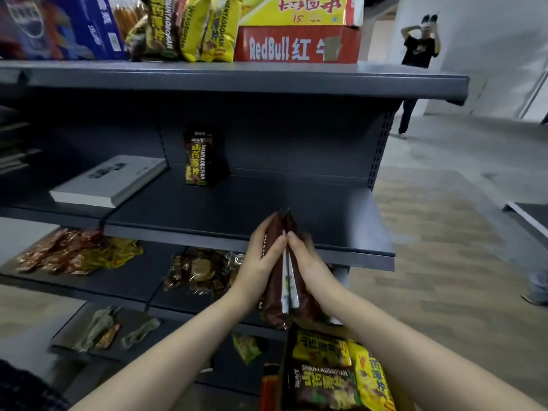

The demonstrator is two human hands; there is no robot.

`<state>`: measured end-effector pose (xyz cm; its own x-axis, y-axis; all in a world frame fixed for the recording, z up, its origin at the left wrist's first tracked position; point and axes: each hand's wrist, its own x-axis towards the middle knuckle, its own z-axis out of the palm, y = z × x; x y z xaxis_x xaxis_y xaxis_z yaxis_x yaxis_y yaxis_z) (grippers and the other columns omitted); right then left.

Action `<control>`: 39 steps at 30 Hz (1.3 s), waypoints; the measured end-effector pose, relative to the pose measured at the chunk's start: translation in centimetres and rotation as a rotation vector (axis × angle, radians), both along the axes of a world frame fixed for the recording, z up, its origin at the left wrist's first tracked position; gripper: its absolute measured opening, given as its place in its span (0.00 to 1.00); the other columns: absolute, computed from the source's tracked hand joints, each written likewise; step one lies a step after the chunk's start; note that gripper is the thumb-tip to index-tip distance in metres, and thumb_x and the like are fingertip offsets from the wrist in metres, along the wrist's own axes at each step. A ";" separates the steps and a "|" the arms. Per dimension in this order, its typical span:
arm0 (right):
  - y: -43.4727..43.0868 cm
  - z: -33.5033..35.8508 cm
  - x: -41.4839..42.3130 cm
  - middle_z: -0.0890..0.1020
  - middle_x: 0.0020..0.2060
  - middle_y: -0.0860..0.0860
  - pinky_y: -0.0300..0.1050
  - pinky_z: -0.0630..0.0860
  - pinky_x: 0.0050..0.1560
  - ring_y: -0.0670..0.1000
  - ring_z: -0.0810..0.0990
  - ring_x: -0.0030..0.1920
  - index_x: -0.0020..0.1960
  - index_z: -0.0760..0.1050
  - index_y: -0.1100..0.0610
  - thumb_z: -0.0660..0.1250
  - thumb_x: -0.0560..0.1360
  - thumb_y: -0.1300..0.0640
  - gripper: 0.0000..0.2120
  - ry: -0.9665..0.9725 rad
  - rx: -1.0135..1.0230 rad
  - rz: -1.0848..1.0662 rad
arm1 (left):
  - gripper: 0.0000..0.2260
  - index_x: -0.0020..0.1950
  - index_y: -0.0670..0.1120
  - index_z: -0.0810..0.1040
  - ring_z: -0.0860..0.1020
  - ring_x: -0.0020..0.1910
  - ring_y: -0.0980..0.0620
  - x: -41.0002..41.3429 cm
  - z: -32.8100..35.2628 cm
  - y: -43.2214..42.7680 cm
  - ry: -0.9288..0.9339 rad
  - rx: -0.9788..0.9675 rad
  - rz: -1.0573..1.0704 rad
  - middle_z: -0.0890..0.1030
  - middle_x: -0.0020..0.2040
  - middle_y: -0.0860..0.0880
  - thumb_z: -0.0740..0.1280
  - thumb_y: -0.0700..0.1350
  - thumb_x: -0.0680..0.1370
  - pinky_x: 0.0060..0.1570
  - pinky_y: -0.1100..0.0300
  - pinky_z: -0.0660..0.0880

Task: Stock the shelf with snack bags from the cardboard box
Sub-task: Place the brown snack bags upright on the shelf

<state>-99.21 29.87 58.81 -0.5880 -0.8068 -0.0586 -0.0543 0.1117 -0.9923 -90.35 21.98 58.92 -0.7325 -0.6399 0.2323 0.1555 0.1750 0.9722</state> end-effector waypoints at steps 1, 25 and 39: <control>-0.2 0.6 0.1 0.76 0.63 0.47 0.51 0.66 0.70 0.50 0.73 0.65 0.71 0.61 0.43 0.55 0.78 0.38 0.23 -0.039 -0.017 0.028 | 0.18 0.65 0.60 0.67 0.73 0.64 0.56 0.1 0.6 -0.7 0.001 0.037 0.002 0.73 0.66 0.52 0.65 0.55 0.76 0.67 0.55 0.69; -18.1 6.9 -1.6 0.78 0.59 0.49 0.47 0.74 0.60 0.49 0.77 0.57 0.63 0.69 0.47 0.65 0.75 0.42 0.19 0.038 -0.005 -0.170 | 0.22 0.69 0.58 0.66 0.71 0.63 0.49 -0.3 3.2 -23.6 -0.137 -0.170 0.266 0.69 0.65 0.48 0.66 0.56 0.76 0.62 0.54 0.71; -26.4 6.2 -2.9 0.78 0.48 0.44 0.36 0.70 0.45 0.41 0.76 0.49 0.56 0.71 0.48 0.64 0.77 0.46 0.10 0.116 -0.058 -0.273 | 0.29 0.72 0.47 0.62 0.63 0.69 0.40 -2.3 2.9 -34.0 -0.403 -0.656 0.523 0.59 0.72 0.42 0.67 0.55 0.75 0.57 0.42 0.72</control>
<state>-102.06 3.44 65.04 -0.7837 -0.6179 0.0632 -0.1434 0.0809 -0.9864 -92.61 -12.07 61.85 -0.4916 -0.7420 0.4558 -0.4260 0.6614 0.6173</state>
